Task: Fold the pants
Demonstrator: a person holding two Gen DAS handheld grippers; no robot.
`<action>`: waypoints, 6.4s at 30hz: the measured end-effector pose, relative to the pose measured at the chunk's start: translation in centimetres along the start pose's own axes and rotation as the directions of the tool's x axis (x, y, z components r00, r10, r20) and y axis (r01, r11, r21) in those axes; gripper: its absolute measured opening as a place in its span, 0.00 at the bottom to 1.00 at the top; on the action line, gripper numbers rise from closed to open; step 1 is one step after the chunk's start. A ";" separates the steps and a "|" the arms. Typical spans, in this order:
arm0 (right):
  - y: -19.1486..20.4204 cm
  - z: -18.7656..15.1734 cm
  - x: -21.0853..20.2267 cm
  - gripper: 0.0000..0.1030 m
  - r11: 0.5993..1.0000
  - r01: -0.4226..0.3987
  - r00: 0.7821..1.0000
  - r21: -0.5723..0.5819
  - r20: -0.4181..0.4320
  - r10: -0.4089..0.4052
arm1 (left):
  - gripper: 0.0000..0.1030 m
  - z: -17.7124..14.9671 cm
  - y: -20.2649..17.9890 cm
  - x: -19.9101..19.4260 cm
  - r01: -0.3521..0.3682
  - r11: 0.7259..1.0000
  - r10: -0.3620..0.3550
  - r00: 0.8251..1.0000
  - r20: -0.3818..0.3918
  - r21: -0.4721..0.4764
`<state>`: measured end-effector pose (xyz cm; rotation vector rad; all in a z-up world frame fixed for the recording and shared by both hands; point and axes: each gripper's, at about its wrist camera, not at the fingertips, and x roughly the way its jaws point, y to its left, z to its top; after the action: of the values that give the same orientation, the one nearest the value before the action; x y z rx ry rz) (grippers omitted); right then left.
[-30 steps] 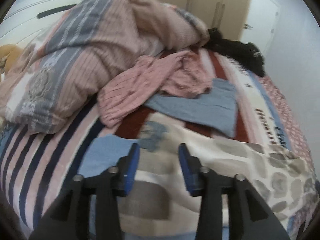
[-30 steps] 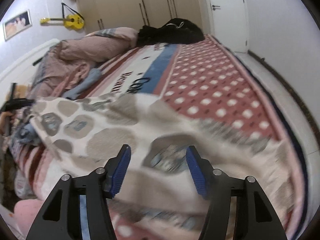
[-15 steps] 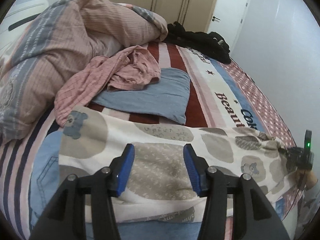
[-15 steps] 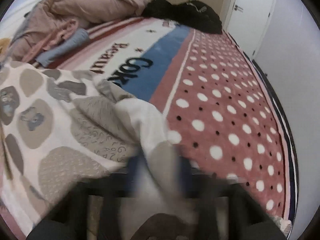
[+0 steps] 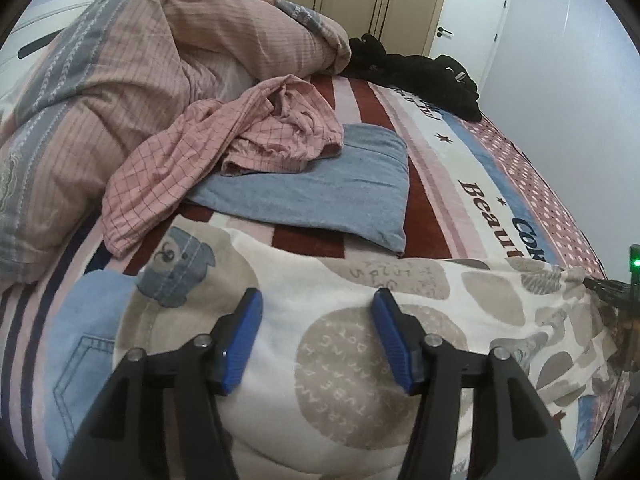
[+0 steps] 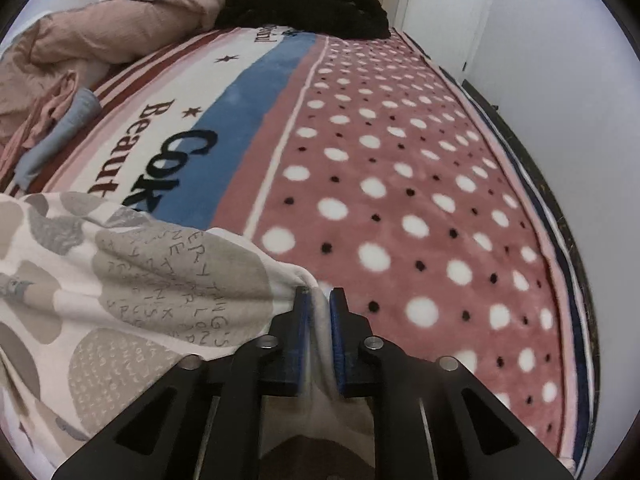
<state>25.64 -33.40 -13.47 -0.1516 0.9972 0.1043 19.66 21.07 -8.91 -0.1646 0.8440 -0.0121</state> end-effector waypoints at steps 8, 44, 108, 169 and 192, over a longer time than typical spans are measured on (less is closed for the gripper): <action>0.0 -1.9 -8.8 0.59 0.992 -0.122 0.981 0.009 0.153 0.120 | 0.70 -1.1 -0.9 -3.9 0.054 0.998 -0.055 0.998 0.032 0.036; -5.4 -18.2 -13.5 0.05 0.984 -0.117 0.972 -0.134 0.190 0.141 | 0.75 -5.5 -8.3 -8.2 0.196 0.980 -0.198 0.979 0.051 0.027; 4.7 -13.3 -10.0 0.02 0.877 -0.293 0.943 -0.380 0.035 0.330 | 0.80 -9.7 -17.8 -5.0 0.385 0.888 -0.379 0.922 -0.075 0.251; 2.1 -17.6 -14.6 0.15 0.862 -0.342 0.917 -0.375 0.065 0.392 | 0.39 -11.5 -39.0 5.0 0.721 0.601 -0.559 0.688 -0.463 0.346; -5.0 -17.9 -13.9 0.04 0.905 -0.328 0.933 -0.270 0.059 0.356 | 0.39 -15.7 -39.3 1.6 0.775 0.467 -0.527 0.631 -0.569 0.426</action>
<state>4.12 -41.67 -10.97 -0.2041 0.8919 0.5616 11.14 -20.01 -14.45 0.1855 1.0542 -1.1355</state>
